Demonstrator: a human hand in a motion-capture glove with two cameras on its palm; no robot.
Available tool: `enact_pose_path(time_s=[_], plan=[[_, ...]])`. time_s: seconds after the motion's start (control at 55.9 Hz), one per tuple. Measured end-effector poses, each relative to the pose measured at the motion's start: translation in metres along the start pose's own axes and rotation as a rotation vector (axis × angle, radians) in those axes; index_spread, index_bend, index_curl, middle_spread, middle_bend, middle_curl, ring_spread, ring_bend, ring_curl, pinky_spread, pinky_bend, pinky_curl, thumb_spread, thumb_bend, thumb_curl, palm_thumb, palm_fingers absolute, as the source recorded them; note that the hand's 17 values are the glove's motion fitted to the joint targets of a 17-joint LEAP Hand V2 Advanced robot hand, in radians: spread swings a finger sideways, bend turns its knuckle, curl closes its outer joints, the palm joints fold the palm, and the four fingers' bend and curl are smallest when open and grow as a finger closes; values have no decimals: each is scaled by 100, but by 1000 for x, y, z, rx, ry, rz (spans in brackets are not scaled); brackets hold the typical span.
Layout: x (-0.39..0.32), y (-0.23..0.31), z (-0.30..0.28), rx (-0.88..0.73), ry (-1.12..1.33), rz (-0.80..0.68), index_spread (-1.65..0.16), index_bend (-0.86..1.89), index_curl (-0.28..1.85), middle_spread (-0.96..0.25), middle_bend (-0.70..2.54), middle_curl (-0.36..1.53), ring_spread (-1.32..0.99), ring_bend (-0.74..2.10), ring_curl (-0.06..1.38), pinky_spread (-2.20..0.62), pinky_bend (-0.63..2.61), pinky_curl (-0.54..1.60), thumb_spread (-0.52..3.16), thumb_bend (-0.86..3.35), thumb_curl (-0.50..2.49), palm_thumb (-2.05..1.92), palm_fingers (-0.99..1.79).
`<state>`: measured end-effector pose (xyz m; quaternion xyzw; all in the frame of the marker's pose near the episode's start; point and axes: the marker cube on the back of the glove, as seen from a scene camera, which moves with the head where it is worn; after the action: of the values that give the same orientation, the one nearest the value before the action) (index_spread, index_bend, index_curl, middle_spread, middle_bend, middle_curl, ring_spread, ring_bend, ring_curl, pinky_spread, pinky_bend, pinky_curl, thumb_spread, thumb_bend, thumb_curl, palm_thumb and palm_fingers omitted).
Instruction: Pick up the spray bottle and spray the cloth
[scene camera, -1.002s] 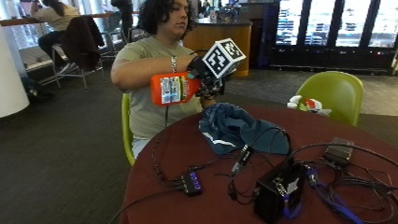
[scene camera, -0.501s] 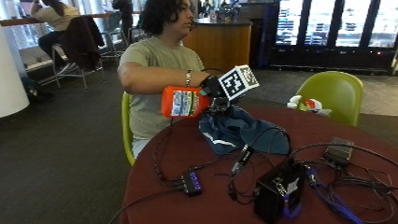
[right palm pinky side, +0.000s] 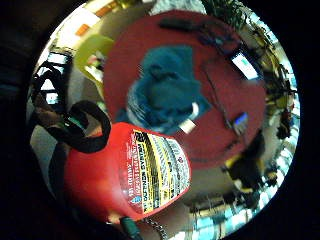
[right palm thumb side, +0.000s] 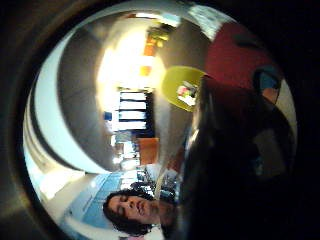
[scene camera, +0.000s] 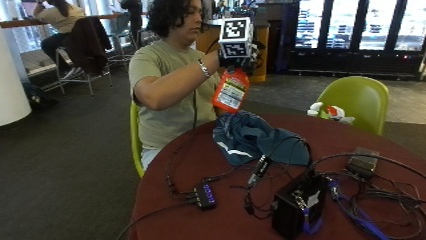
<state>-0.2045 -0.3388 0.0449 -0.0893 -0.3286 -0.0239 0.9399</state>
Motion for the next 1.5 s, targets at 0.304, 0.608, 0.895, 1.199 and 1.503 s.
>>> enact_pose_path(time_s=[0.304, 0.608, 0.895, 1.199, 1.503], plan=[[-9, -57, 81, 94, -528, -292, -18, 22, 59, -13, 62, 54, -13, 61, 47, -18, 38, 40, 42, -2, 78, 104, 133], [35, -103, 157, 102, -451, -285, -17, 20, 60, -11, 61, 54, -11, 61, 48, -19, 41, 41, 43, -3, 78, 106, 131], [33, -117, 153, 230, -509, -272, -17, 19, 61, -11, 60, 54, -12, 61, 48, -22, 43, 41, 45, -3, 79, 106, 132], [48, -109, 150, 126, -408, -177, -20, 15, 59, -9, 56, 52, -11, 54, 46, -15, 38, 39, 53, -4, 76, 102, 109], [48, -49, 78, 40, 118, -162, -33, 12, 41, 2, 26, 40, -3, 34, 37, 19, 33, 37, 86, -6, 59, 76, 47]])
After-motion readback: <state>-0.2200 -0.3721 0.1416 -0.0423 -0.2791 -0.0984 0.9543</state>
